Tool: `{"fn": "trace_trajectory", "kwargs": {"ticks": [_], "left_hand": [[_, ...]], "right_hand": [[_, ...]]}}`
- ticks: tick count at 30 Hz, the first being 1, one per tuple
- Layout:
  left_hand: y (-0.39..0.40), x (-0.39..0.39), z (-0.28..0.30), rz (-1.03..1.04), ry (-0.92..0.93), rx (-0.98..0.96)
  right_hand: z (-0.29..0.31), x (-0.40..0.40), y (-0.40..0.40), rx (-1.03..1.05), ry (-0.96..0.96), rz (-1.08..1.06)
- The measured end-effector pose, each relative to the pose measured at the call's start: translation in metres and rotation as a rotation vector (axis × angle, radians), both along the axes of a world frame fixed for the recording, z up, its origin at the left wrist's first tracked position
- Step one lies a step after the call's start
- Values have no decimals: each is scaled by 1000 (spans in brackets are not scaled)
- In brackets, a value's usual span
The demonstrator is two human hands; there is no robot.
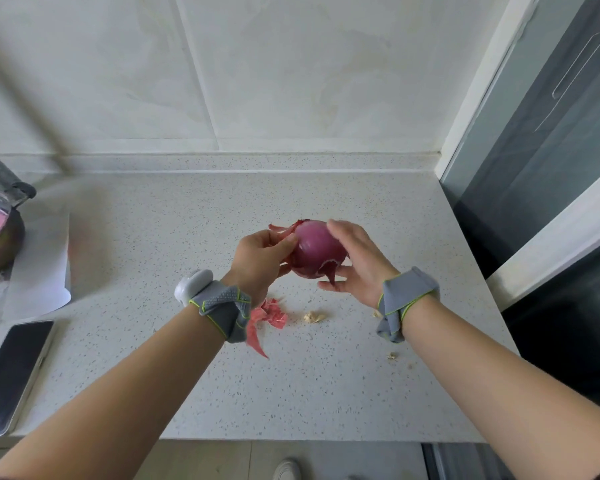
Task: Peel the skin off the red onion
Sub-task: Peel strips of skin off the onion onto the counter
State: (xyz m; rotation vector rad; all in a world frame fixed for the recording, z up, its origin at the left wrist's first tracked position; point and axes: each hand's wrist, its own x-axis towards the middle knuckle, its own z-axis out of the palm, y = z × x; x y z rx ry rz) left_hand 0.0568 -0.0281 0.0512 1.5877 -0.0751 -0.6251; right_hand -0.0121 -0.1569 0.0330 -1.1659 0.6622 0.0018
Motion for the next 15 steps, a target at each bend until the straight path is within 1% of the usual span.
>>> {"fn": "trace_trajectory", "kwargs": {"ticks": [2,4,7,11,15], "left_hand": [[0,-1,-2,-7,-45,39],[1,-2,-4,-26,-67,51],[3,-1,-6,-41,-65,22],[6,4,-8,-53,-95,5],[13,7,-10,-66,-79,-79]], "right_hand": [[0,-1,-1,-198,6,111],[-3,-2,-2,-312,-1,132],[-4,-4,-6,-309,-46,119],[-3,-8,-8,-245,-99,107],[-4,-12,-12,-284,-112,127]]}}
